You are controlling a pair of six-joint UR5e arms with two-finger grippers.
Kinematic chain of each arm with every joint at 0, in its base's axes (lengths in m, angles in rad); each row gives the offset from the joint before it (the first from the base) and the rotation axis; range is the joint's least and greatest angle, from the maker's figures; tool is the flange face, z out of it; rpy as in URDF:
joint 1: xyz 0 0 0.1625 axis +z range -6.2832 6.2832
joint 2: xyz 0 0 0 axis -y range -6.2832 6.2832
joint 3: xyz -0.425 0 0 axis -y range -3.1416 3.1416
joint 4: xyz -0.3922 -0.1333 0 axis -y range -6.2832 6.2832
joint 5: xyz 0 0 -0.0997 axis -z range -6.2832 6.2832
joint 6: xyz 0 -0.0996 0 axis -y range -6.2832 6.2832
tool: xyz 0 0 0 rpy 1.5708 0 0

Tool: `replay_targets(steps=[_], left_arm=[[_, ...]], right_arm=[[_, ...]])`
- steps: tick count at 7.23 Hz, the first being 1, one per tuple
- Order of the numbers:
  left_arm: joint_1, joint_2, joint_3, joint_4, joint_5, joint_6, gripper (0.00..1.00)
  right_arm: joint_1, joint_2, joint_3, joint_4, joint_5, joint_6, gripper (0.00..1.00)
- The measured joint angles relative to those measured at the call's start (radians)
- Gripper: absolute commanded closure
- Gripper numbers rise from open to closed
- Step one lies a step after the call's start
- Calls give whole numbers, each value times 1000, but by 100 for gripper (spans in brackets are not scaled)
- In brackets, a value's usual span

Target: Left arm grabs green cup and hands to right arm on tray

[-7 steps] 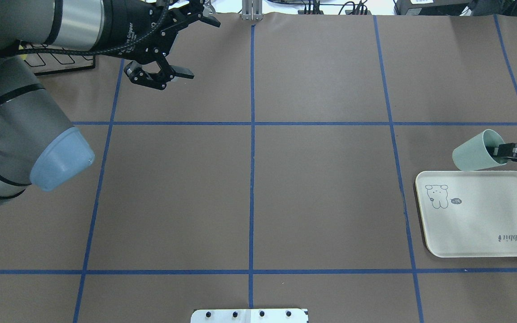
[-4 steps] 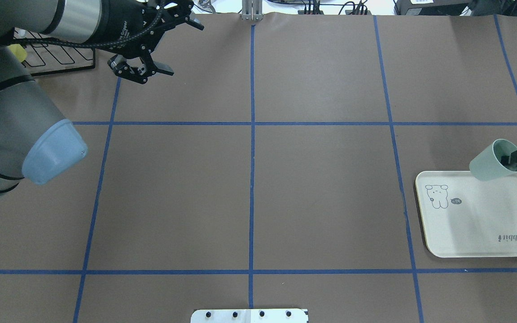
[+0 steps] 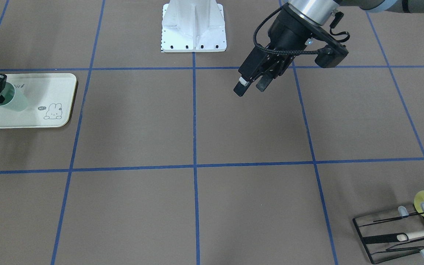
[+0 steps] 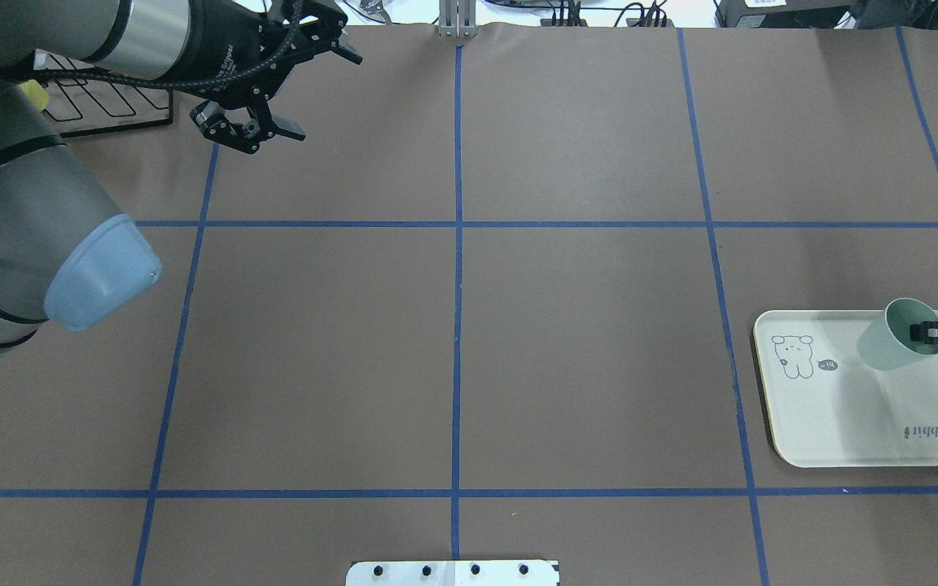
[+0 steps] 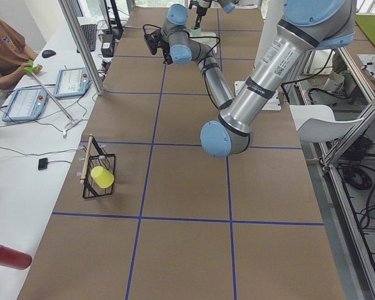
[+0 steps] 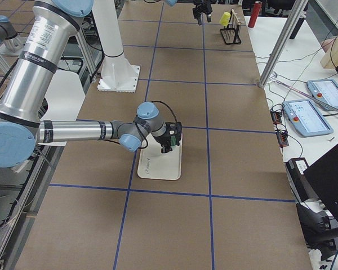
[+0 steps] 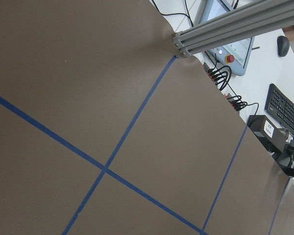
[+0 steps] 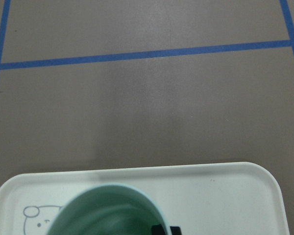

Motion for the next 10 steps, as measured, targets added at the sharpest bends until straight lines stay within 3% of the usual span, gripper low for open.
replay_targets(steps=[2, 4, 5, 6, 10], left_arm=[[0, -2, 1, -1, 0, 0, 0], [1, -4, 1, -1, 0, 0, 0], [1, -4, 1, -1, 0, 0, 0], [1, -5, 1, -1, 0, 0, 0], [1, -5, 2, -1, 0, 0, 0]], right_arm=[[-25, -25, -21, 76, -11, 0, 100], [-56, -28, -39, 93, -27, 0, 85], [-67, -27, -45, 95, -31, 0, 20], [-72, -27, -49, 97, -33, 0, 1], [-69, -30, -31, 104, -27, 0, 0]])
